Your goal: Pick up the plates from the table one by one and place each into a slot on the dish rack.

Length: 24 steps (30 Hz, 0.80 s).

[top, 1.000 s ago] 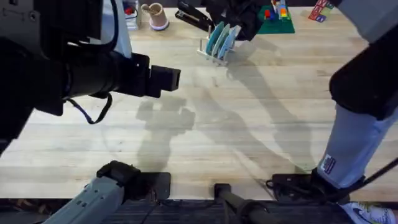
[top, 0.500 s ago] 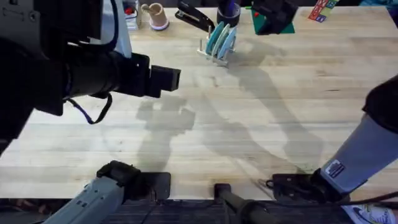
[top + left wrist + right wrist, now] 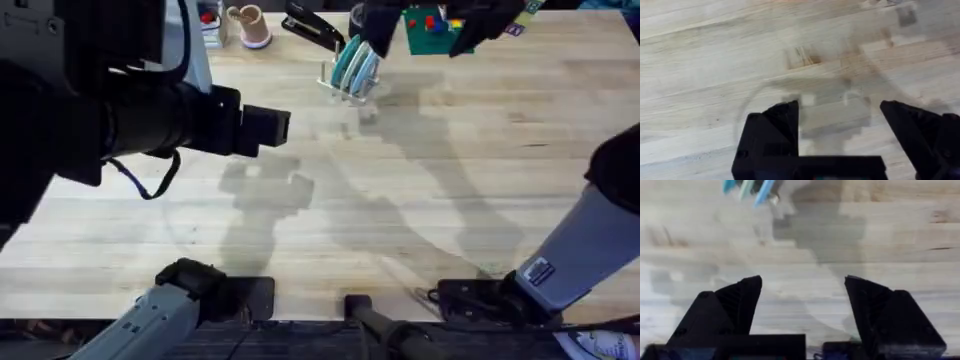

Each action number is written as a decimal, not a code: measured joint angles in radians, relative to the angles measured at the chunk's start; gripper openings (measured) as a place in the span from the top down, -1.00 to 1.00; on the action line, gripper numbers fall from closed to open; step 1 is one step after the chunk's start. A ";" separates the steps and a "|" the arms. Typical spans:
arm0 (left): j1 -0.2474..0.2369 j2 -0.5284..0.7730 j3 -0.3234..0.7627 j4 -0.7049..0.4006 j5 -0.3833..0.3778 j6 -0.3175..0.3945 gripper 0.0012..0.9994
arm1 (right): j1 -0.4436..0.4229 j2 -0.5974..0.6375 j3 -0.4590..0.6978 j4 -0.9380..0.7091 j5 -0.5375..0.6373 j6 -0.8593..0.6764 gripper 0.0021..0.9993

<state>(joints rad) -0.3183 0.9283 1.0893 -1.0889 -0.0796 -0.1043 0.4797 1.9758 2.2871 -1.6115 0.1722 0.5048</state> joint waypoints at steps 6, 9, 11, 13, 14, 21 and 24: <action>0.000 0.000 0.000 0.000 0.000 0.000 -0.99 | 0.002 0.000 0.003 -0.006 0.002 -0.146 -0.99; 0.000 0.000 0.000 0.000 0.000 0.000 -0.99 | 0.012 -0.004 0.003 -0.006 0.025 -0.194 -0.99; 0.000 0.000 0.000 0.000 0.000 0.000 -0.99 | 0.021 -0.015 0.003 -0.006 0.035 -0.218 -0.98; 0.000 0.000 0.000 0.000 0.000 0.000 -0.99 | 0.028 -0.036 0.003 -0.006 0.042 -0.235 -0.98; 0.000 0.000 0.000 0.000 0.000 0.000 -0.99 | 0.030 -0.053 0.003 -0.006 0.043 -0.243 -0.99; 0.000 0.000 0.000 0.000 0.000 0.000 -0.99 | 0.028 -0.228 -0.074 -0.006 0.047 -0.263 -0.98; 0.000 0.000 0.000 0.000 0.000 0.000 -0.99 | 0.028 -0.303 -0.157 -0.005 0.049 -0.263 -0.98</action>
<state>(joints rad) -0.3183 0.9283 1.0893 -1.0889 -0.0795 -0.1043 0.5076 1.6730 2.1297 -1.6169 0.2211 0.2417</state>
